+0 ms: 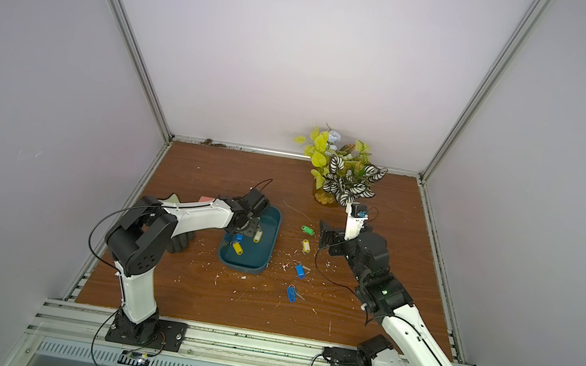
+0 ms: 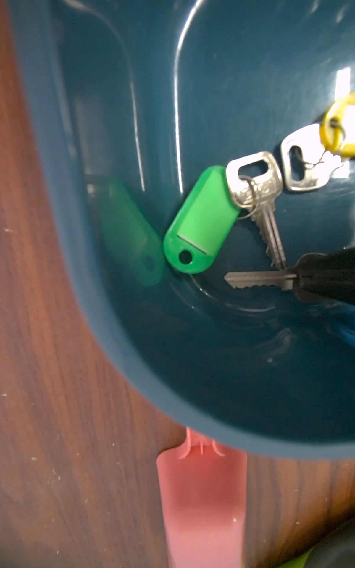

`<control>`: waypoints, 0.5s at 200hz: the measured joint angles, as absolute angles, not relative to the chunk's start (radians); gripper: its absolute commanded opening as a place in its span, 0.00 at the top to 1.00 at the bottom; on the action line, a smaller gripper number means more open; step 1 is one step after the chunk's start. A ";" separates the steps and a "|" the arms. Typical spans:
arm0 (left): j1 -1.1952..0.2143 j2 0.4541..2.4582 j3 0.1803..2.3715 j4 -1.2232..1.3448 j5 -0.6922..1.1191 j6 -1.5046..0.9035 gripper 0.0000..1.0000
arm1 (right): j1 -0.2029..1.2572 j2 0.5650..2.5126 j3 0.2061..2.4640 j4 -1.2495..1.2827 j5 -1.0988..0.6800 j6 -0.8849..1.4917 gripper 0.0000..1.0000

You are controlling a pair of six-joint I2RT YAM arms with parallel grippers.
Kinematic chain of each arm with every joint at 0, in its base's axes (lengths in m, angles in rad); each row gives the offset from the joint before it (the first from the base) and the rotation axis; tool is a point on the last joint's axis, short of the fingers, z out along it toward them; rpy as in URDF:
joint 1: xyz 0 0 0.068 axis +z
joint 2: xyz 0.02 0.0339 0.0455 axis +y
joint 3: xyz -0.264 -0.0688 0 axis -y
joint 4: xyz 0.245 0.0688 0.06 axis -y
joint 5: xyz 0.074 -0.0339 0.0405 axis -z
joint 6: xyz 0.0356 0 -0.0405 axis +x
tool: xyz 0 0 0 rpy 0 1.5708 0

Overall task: Take the keys out of the storage box
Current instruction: Pick up the key from the storage box.

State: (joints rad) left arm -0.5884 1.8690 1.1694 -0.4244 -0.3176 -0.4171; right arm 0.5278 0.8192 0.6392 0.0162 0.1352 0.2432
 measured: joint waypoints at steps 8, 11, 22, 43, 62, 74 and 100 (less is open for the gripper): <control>-0.589 1.863 1.169 -0.426 -0.318 -0.416 1.00 | 0.528 0.819 0.639 0.017 0.137 0.244 0.01; -0.590 1.860 1.169 -0.426 -0.319 -0.416 1.00 | 0.528 0.819 0.639 0.016 0.138 0.244 0.01; -0.592 1.841 1.169 -0.427 -0.319 -0.414 1.00 | 0.528 0.818 0.639 0.016 0.147 0.243 0.01; -0.604 1.787 1.169 -0.427 -0.320 -0.409 1.00 | 0.526 0.807 0.639 0.012 0.164 0.243 0.01; -0.626 1.719 1.170 -0.424 -0.324 -0.397 1.00 | 0.523 0.789 0.639 0.008 0.194 0.243 0.01; -0.642 1.673 1.172 -0.419 -0.324 -0.389 1.00 | 0.521 0.774 0.639 0.006 0.215 0.243 0.01; -0.677 1.581 1.185 -0.389 -0.311 -0.360 1.00 | 0.519 0.742 0.627 0.010 0.265 0.245 0.01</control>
